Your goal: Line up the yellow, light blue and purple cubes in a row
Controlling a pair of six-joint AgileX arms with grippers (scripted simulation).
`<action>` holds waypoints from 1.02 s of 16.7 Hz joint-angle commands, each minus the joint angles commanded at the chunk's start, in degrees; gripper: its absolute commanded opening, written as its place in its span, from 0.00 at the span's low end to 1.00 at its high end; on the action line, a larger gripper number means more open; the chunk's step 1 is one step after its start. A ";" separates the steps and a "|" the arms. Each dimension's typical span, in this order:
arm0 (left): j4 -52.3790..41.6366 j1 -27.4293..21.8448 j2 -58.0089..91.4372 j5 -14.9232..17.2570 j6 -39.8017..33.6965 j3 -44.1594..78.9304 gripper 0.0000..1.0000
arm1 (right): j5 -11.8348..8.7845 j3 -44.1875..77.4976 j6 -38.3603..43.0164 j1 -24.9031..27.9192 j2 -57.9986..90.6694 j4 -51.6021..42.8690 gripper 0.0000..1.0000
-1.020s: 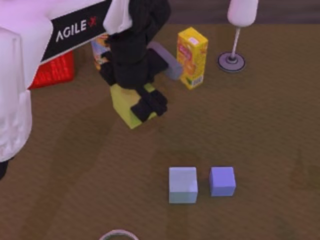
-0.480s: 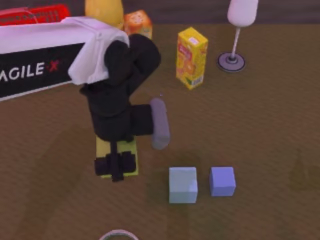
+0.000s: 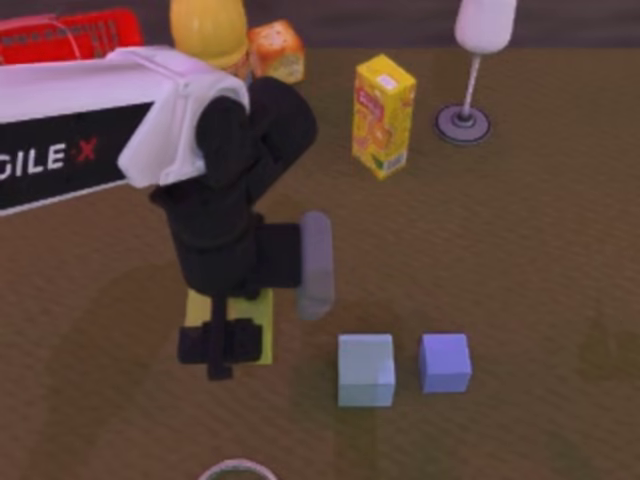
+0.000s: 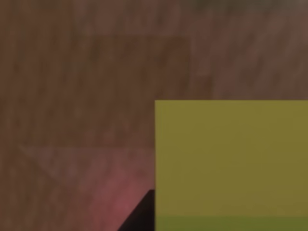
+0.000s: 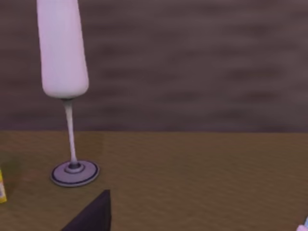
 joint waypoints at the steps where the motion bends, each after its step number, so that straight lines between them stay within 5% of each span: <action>1: 0.80 0.00 0.30 0.00 -0.02 -0.49 0.00 | 0.00 0.00 0.00 0.00 0.00 0.00 1.00; 8: 14.30 -0.30 5.74 0.03 -0.03 -8.01 0.00 | 0.00 0.00 0.00 0.00 0.00 0.00 1.00; 13: 15.05 -0.37 6.20 0.05 0.02 -8.58 0.00 | 0.00 0.00 0.00 0.00 0.00 0.00 1.00; 17: 15.05 -0.37 6.20 0.05 0.02 -8.58 0.30 | 0.00 0.00 0.00 0.00 0.00 0.00 1.00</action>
